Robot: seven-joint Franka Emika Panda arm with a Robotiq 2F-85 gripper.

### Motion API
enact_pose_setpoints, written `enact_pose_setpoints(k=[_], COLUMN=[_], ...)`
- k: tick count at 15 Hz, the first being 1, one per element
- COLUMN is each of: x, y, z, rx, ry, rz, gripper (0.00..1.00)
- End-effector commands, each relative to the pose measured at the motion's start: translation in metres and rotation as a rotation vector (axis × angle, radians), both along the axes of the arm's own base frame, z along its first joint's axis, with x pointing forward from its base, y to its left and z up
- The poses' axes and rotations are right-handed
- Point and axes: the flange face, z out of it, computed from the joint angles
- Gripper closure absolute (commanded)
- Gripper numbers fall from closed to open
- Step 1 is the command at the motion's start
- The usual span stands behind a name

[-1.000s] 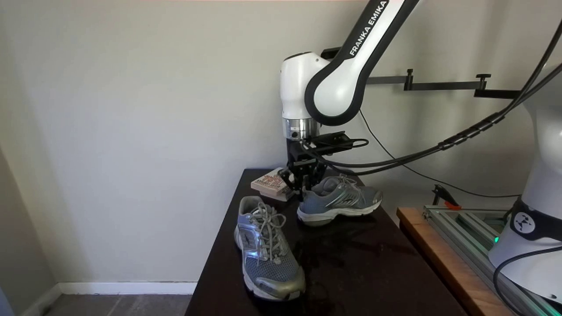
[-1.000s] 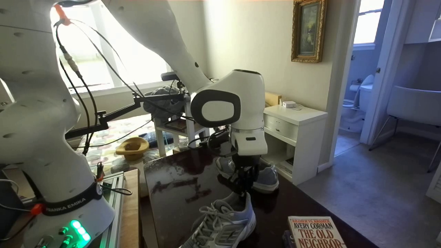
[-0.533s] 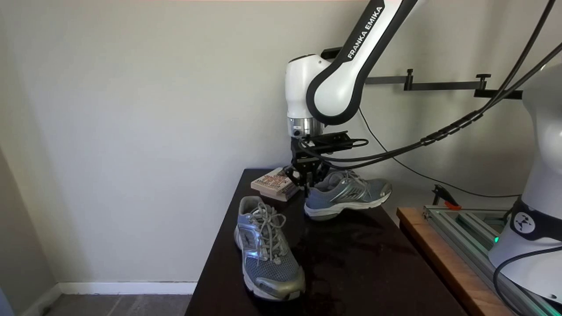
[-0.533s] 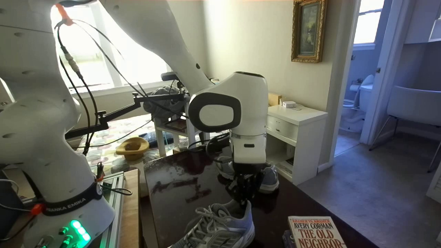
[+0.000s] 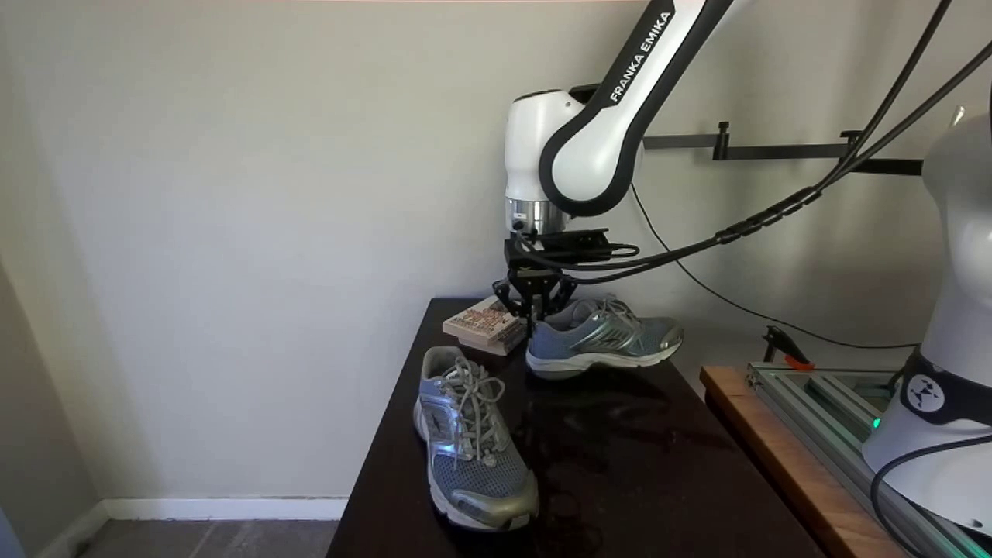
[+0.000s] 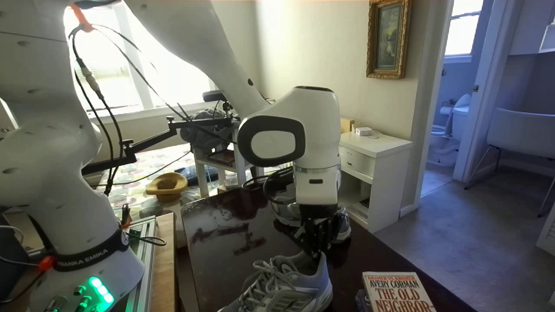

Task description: Move the books to the right, then turn the shoes to the left

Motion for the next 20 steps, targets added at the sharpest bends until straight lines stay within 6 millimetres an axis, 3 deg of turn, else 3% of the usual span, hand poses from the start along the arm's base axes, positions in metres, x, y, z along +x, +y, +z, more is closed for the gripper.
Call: enact_pose_setpoints(k=[1, 14, 16, 20], x=[0.013, 0.027, 0.028, 0.033], y=[-0.001, 0.010, 0.011, 0.020], z=[0.008, 0.006, 0.006, 0.019], rx=[-0.010, 0.037, 0.040, 0.044], ry=[-0.064, -0.173, -0.187, -0.228], rz=[-0.029, -0.067, -0.060, -0.034], gripper=[0.96, 0.96, 0.57, 0.31])
